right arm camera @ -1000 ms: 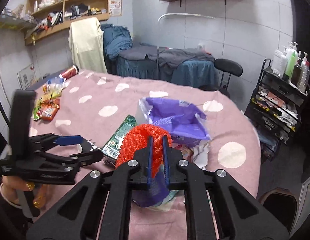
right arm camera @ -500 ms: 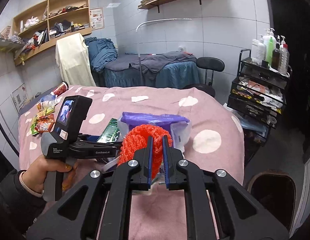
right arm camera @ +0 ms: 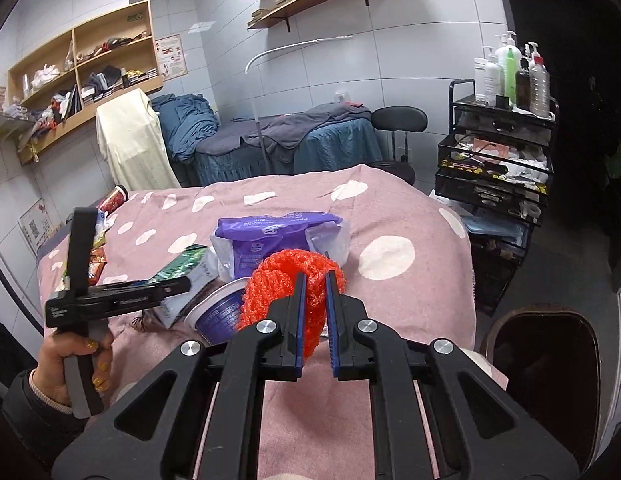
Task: Collect trash
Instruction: 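Carry the carton and orange net to the bin and release both, then move both tools back over the remaining trash on the bedspread, then grasp the yogurt cup rim with the left tool while the right tool grasps the clear wrapper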
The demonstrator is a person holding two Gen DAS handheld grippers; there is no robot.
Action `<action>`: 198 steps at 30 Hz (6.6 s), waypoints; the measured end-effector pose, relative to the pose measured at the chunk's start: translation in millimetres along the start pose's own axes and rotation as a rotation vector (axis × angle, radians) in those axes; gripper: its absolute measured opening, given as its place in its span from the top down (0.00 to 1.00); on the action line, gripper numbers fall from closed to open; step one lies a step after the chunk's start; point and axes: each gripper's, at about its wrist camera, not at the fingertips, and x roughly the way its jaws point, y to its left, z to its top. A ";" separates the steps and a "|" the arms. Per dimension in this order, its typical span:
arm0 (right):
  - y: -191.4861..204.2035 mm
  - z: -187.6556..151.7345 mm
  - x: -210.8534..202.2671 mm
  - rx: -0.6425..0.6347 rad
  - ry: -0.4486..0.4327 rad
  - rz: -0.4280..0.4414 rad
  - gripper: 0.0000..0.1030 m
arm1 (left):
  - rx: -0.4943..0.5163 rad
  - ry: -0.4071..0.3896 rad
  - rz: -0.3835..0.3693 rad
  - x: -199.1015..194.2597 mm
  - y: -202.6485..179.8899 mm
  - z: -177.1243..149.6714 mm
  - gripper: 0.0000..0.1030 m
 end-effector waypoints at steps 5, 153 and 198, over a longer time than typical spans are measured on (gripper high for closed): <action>-11.3 -9.3 -13.1 0.025 -0.024 -0.027 0.90 | 0.007 -0.089 -0.014 -38.5 -10.1 -10.9 0.51; -12.9 -45.6 6.3 -0.047 0.129 -0.191 0.05 | 0.311 0.115 -0.229 27.9 -77.0 -9.5 0.34; 10.5 -20.9 58.3 -0.232 0.176 -0.096 0.67 | 0.148 -0.035 -0.235 -30.1 -67.4 -43.0 0.92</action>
